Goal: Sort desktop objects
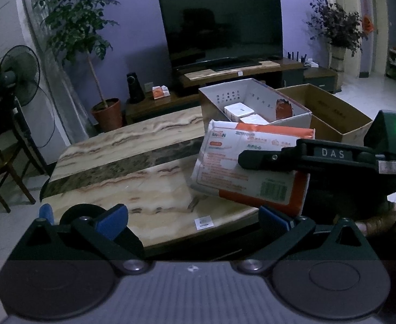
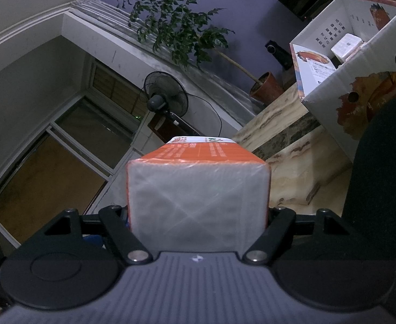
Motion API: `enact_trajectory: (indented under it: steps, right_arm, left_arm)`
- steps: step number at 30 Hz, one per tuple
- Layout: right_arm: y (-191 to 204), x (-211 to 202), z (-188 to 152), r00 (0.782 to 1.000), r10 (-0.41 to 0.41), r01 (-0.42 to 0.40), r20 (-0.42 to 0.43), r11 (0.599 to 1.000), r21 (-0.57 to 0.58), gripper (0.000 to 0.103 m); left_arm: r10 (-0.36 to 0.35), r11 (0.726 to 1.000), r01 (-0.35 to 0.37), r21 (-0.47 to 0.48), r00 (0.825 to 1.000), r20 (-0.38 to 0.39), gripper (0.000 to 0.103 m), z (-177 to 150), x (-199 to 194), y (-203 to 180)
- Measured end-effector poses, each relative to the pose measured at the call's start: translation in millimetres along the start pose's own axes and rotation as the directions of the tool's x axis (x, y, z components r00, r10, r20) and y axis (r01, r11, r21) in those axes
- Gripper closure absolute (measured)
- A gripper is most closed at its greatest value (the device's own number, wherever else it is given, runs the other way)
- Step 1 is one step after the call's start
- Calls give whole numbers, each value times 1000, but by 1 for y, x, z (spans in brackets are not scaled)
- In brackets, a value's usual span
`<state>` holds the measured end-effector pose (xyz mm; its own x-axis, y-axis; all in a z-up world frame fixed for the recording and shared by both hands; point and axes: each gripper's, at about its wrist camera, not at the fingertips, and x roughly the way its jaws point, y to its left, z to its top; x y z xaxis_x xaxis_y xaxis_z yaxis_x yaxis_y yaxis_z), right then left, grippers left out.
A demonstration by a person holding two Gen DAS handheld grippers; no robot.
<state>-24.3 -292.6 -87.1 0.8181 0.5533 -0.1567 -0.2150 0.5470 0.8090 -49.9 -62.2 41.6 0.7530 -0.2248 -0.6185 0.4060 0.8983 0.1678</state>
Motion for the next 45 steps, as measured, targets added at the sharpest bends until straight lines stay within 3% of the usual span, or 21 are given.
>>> enact_trajectory:
  steps: [17,45]
  right_arm:
    - [1,0,0,1000,-1,1,-2,1000,0,25]
    - [0,1,0,1000,-2,2,-5,1000,-1,25]
  left_arm:
    - [0,998,-1,-70,1000,-9,1,6,-5,10]
    - [12,998,-12,-63,1000,-2,1,8,-9,8]
